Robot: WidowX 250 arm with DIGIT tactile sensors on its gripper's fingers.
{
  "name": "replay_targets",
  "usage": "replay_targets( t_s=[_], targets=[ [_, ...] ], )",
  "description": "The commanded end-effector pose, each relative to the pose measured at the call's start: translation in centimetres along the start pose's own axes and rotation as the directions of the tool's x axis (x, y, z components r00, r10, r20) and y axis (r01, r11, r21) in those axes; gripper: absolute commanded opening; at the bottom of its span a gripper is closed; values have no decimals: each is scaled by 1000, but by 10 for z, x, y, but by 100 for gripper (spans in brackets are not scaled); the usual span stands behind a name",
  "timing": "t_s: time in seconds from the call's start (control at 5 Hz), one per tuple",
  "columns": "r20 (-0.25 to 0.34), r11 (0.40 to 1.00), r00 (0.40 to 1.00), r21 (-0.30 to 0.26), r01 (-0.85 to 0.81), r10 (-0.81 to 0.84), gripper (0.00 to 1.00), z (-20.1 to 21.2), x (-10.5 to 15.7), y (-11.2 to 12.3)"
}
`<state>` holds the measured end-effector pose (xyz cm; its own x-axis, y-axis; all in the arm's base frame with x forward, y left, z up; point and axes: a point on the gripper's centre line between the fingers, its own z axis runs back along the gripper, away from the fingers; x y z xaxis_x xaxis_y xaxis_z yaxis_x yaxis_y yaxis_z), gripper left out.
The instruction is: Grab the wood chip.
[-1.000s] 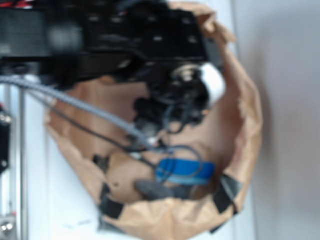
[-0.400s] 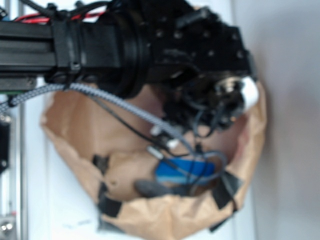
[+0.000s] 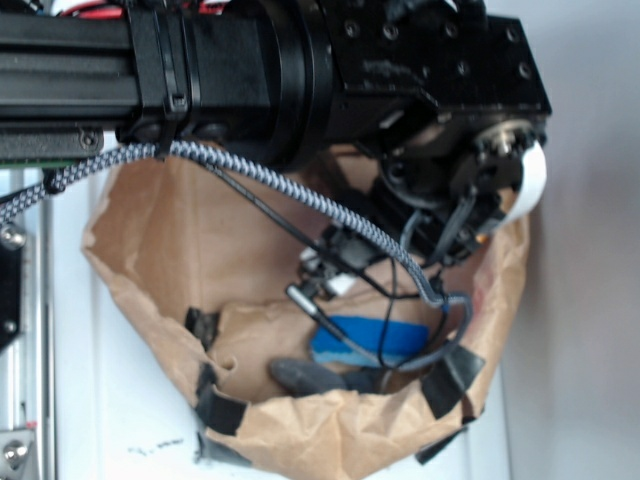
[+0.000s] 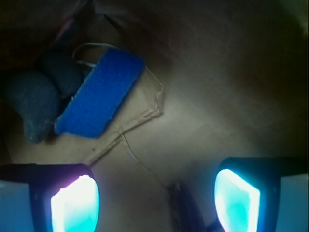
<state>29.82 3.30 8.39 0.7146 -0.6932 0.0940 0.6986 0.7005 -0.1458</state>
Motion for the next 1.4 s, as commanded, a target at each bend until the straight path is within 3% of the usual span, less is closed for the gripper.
replay_targets(
  t_s=[0.0,0.2,0.6,0.8,1.2],
  targets=[
    [43,986,998,163,35,-43,100,1,-15,0],
    [35,981,998,188,38,-46,100,-14,-11,4],
    [-8,989,999,147,34,-33,100,-31,7,12],
    [-27,983,999,181,32,-27,100,-38,10,17],
    [-14,982,999,183,51,-49,100,-31,-6,20]
  ],
)
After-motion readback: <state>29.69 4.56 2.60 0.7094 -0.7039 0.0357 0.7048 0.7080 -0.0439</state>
